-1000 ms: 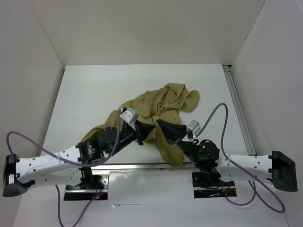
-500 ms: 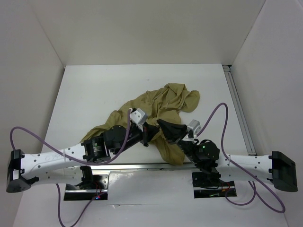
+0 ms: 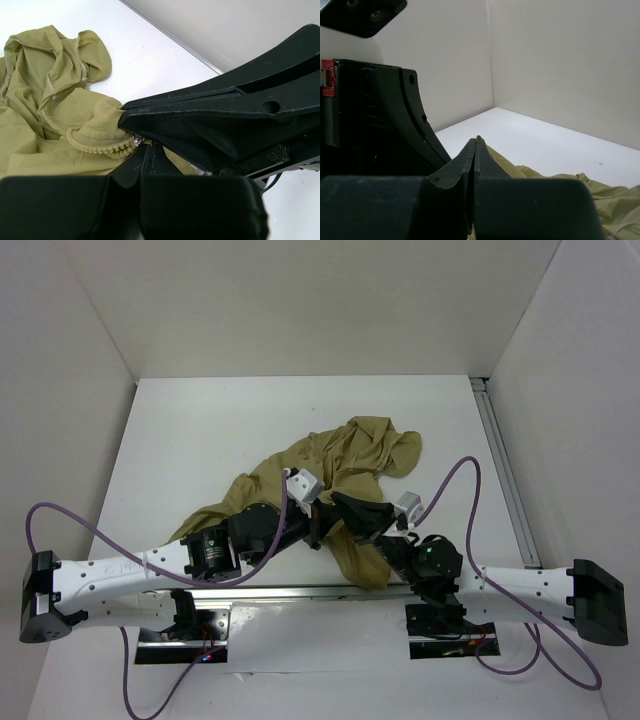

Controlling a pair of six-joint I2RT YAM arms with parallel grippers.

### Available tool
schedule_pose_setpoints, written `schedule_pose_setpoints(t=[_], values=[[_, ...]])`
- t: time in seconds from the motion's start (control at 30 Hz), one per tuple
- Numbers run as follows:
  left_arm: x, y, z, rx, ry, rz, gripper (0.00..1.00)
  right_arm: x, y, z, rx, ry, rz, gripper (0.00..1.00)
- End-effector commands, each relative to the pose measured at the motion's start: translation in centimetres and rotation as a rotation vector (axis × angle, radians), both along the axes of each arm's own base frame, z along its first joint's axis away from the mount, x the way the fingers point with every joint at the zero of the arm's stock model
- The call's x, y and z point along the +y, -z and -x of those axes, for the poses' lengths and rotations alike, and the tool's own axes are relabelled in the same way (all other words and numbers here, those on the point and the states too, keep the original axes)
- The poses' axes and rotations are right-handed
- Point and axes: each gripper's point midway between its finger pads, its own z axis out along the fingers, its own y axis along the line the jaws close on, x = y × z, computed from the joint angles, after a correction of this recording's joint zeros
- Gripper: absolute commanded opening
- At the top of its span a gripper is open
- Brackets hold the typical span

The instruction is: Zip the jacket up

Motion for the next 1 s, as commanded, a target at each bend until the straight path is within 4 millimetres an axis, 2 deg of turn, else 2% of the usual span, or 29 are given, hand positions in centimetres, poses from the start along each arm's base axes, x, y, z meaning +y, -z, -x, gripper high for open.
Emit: schedule_pose_setpoints(t=[0.0,0.3,0.33,0.5,0.53,0.63,0.97], values=[[-1.1,-3.9,0.4,-0.050,0.035,0.103,0.00,0.5,-1.7,0.6,-0.013,-0.042,-0.040,0.00],[0.3,-3.6,-0.3,-0.024,-0.050,0.103,0.00,-0.3,-1.7,0.7,-0.012,-0.035,-0.053,0.00],[0.6,-3.1,-0.2,-0.020,-0.050,0.091,0.01,-0.3,-1.7,0.7,-0.012,-0.035,-0.053,0.00],[1.5,-3.6,-0.4,-0.016,-0.085,0.103,0.15,-0.5,-1.7,0.7,-0.002,-0.031,-0.060,0.00],[1.6,-2.9,-0.4,-0.002,-0.086,0.091,0.18,-0.5,-1.7,0.7,-0.002,-0.031,-0.060,0.00],[2.0,-3.5,-0.4,-0.008,-0.095,0.108,0.27,-0.7,-2.0,0.7,0.000,-0.036,-0.075,0.00],[2.5,-3.7,-0.2,-0.008,-0.095,0.107,0.28,-0.5,-1.7,0.7,0.009,-0.040,-0.072,0.00]])
